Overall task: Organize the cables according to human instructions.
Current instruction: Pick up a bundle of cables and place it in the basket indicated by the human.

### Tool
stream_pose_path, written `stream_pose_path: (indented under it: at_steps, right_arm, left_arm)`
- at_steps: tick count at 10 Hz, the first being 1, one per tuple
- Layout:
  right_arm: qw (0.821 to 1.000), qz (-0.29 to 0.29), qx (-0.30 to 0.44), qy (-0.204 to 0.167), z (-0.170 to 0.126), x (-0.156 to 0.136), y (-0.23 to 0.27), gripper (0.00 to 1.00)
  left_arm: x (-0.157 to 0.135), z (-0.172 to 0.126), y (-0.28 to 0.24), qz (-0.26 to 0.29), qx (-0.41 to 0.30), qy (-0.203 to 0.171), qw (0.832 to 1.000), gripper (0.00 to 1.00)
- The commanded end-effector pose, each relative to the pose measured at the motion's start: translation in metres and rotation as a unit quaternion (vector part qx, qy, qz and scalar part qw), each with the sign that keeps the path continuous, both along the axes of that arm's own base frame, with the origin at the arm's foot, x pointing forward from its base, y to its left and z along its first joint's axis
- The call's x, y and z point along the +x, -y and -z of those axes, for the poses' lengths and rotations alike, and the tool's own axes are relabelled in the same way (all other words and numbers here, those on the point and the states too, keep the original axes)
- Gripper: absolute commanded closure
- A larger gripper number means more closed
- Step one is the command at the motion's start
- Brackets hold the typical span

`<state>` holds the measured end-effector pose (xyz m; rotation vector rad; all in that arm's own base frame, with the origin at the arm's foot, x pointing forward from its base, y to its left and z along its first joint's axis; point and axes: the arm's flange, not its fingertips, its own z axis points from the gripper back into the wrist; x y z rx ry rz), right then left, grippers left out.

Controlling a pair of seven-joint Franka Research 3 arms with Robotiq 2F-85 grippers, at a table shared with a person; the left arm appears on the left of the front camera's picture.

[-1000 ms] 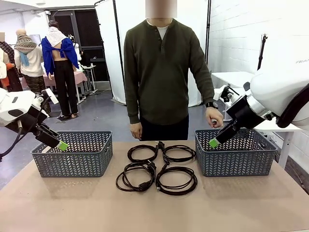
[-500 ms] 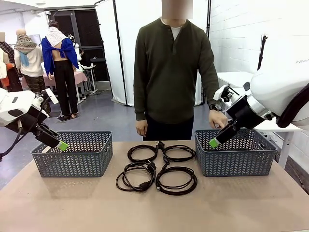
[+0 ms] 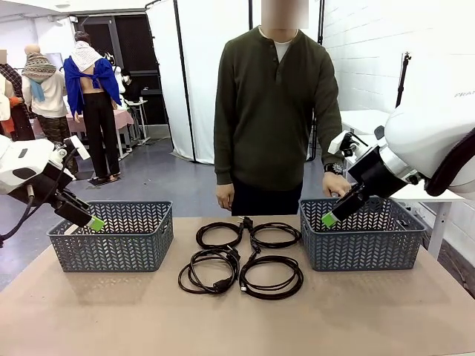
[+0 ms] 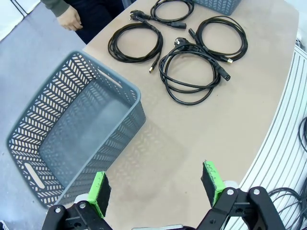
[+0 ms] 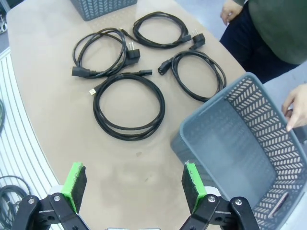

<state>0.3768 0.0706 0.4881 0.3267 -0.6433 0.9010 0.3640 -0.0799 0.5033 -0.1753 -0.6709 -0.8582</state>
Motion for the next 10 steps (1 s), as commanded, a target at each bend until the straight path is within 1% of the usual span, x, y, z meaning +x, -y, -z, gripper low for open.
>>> stream_pose_path:
  at_steps: [1,6,7,10]
  right_arm:
    - [1.000,-0.006,0.011,0.001,0.003,0.004,0.000,0.00]
    - [1.000,-0.006,0.011,0.001,0.003,0.004,0.000,0.00]
    - [1.000,0.000,0.000,0.000,0.000,0.000,0.000,0.00]
    - [0.997,0.067,-0.025,-0.027,-0.003,0.020,-0.037,0.00]
  left_arm:
    - [0.002,0.002,-0.002,0.001,-0.007,-0.001,1.000,0.00]
    - [0.002,0.002,-0.002,0.001,-0.007,-0.001,1.000,0.00]
    - [0.002,0.002,-0.002,0.001,-0.007,-0.001,1.000,0.00]
    - [0.002,0.002,-0.002,0.001,-0.007,-0.001,1.000,0.00]
